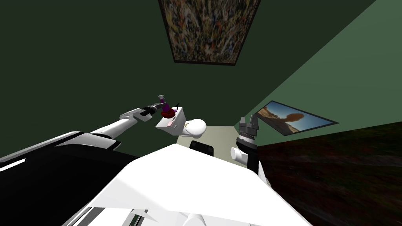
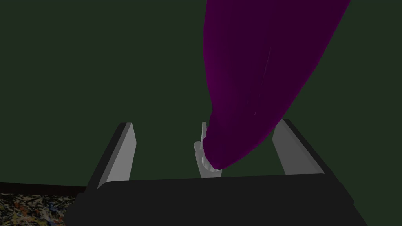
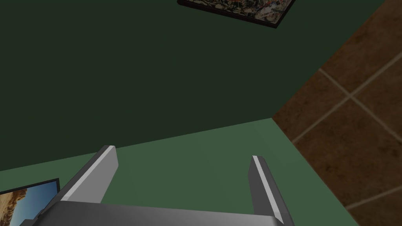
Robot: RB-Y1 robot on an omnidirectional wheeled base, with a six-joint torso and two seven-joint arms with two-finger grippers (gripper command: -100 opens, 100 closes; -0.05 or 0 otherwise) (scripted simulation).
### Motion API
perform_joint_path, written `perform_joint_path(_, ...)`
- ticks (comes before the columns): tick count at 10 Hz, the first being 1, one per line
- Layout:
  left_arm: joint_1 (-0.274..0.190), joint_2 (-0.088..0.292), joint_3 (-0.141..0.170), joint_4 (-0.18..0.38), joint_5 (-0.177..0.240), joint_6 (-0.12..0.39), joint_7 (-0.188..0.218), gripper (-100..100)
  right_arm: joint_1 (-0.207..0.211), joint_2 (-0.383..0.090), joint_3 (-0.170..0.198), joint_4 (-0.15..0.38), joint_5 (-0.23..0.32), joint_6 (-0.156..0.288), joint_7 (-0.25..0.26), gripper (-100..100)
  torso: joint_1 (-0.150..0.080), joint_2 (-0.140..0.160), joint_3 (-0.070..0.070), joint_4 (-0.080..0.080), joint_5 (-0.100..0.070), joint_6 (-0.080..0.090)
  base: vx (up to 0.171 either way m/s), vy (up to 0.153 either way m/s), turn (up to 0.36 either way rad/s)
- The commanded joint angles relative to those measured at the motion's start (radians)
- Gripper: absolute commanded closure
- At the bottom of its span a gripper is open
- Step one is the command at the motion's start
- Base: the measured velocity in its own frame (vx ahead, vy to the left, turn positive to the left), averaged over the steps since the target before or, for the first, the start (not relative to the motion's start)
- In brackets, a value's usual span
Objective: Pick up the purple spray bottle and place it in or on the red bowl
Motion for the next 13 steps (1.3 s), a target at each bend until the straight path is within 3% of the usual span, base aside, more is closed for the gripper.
perform_joint_path(1, 0.004, -0.017, 0.015, -0.050, 0.006, 0.050, -0.041, -100, 0.000, 0.000, 0.000, 0.000, 0.000, 0.000, 0.000, 0, 0.000, 0.000, 0.000, 0.000, 0.000, 0.000, -0.007, 0.076, -0.007)
perform_joint_path(4, 0.004, -0.017, 0.015, -0.110, 0.006, 0.093, -0.041, -100, 0.000, 0.000, 0.000, 0.000, 0.000, 0.000, 0.000, 0, -0.009, 0.000, 0.000, 0.000, -0.002, 0.000, -0.004, -0.005, 0.005)
perform_joint_path(5, 0.046, -0.067, 0.059, -0.136, 0.055, 0.132, -0.091, -100, 0.000, 0.000, 0.000, 0.000, 0.000, 0.000, 0.000, 0, -0.010, 0.000, 0.000, 0.000, -0.002, 0.000, 0.005, 0.096, -0.093)
perform_joint_path(6, 0.056, -0.084, 0.087, -0.165, 0.059, 0.154, -0.115, -100, 0.000, 0.000, 0.000, 0.000, 0.000, 0.000, 0.000, 0, -0.003, 0.000, 0.000, 0.000, -0.001, 0.000, -0.006, 0.136, -0.078)
perform_joint_path(7, 0.056, -0.084, 0.094, -0.195, 0.059, 0.182, -0.135, -100, 0.000, 0.000, 0.000, 0.000, 0.000, 0.000, 0.000, 0, 0.000, 0.000, 0.000, 0.000, 0.000, 0.000, -0.013, 0.080, -0.002)
perform_joint_path(9, 0.056, -0.084, 0.094, -0.257, 0.059, 0.239, -0.135, -100, 0.000, 0.000, 0.000, 0.000, 0.000, 0.000, 0.000, 0, -0.006, 0.000, 0.000, 0.000, -0.001, 0.000, -0.008, 0.012, 0.007)
perform_joint_path(10, 0.056, -0.084, 0.094, -0.282, 0.059, 0.240, -0.135, -100, 0.000, 0.000, 0.000, 0.000, 0.000, 0.000, 0.000, 0, -0.008, 0.000, 0.000, 0.000, -0.002, 0.000, -0.003, -0.014, 0.002)
perform_joint_path(11, 0.100, -0.140, 0.141, -0.310, 0.105, 0.283, -0.188, -100, 0.000, 0.000, 0.000, 0.000, 0.000, 0.000, 0.000, 0, -0.010, 0.000, 0.000, 0.000, -0.002, 0.000, -0.001, 0.092, -0.106)
perform_joint_path(12, 0.108, -0.151, 0.168, -0.340, 0.111, 0.307, -0.214, -100, 0.000, 0.000, 0.000, 0.000, 0.000, 0.000, 0.000, 0, -0.004, 0.000, 0.000, 0.000, -0.001, 0.000, -0.018, 0.158, -0.072)
perform_joint_path(13, 0.108, -0.151, 0.172, -0.368, 0.111, 0.336, -0.229, -100, 0.000, 0.000, 0.000, 0.000, 0.000, 0.000, 0.000, 0, 0.001, 0.001, 0.000, 0.000, 0.000, 0.000, -0.018, 0.090, -0.001)
